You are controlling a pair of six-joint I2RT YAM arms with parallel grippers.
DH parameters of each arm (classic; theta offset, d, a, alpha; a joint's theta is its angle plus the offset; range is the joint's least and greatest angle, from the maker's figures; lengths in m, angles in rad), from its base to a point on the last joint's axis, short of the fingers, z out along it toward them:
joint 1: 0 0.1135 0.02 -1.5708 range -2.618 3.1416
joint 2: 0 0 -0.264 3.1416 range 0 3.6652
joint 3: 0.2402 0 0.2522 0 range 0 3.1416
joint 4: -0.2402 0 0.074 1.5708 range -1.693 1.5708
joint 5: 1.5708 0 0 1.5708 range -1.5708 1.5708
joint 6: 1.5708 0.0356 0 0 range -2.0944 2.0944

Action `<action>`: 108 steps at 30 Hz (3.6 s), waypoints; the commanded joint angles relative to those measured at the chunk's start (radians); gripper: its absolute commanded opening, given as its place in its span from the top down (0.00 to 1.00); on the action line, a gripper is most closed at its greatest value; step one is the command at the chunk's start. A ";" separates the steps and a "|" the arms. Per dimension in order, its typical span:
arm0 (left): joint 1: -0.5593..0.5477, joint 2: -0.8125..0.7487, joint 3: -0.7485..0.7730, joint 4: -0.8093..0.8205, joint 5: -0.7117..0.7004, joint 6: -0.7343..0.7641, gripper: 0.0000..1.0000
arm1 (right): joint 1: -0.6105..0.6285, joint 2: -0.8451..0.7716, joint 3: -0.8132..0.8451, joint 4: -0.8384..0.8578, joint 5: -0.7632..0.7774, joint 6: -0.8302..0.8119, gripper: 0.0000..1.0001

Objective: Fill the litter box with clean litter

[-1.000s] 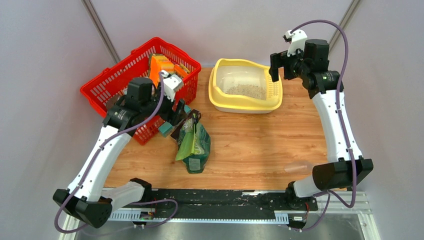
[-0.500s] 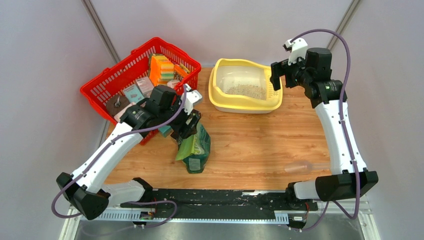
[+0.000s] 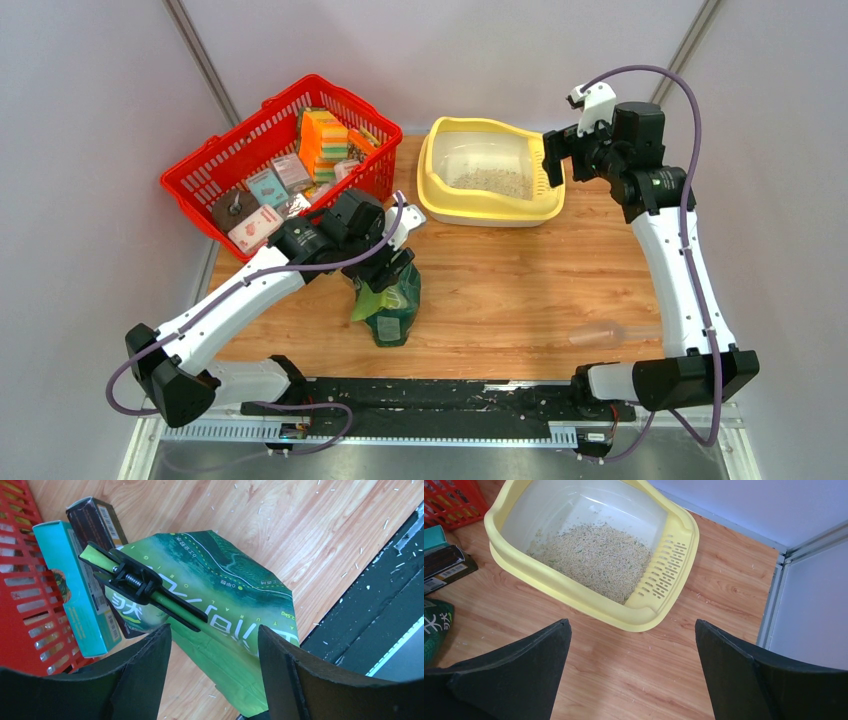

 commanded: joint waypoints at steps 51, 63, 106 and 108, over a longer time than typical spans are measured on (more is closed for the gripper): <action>0.039 0.157 0.282 0.022 0.248 0.437 1.00 | 0.002 0.016 0.027 0.023 0.011 -0.088 0.00; 0.051 0.129 0.134 0.001 0.162 0.512 0.68 | 0.002 0.023 0.029 0.013 -0.021 -0.085 0.00; 0.079 0.534 0.570 0.228 0.471 0.478 1.00 | 0.000 0.040 0.033 0.006 0.039 -0.143 0.00; 0.077 0.540 0.573 0.254 0.480 0.495 1.00 | 0.000 0.040 0.033 0.005 0.040 -0.143 0.00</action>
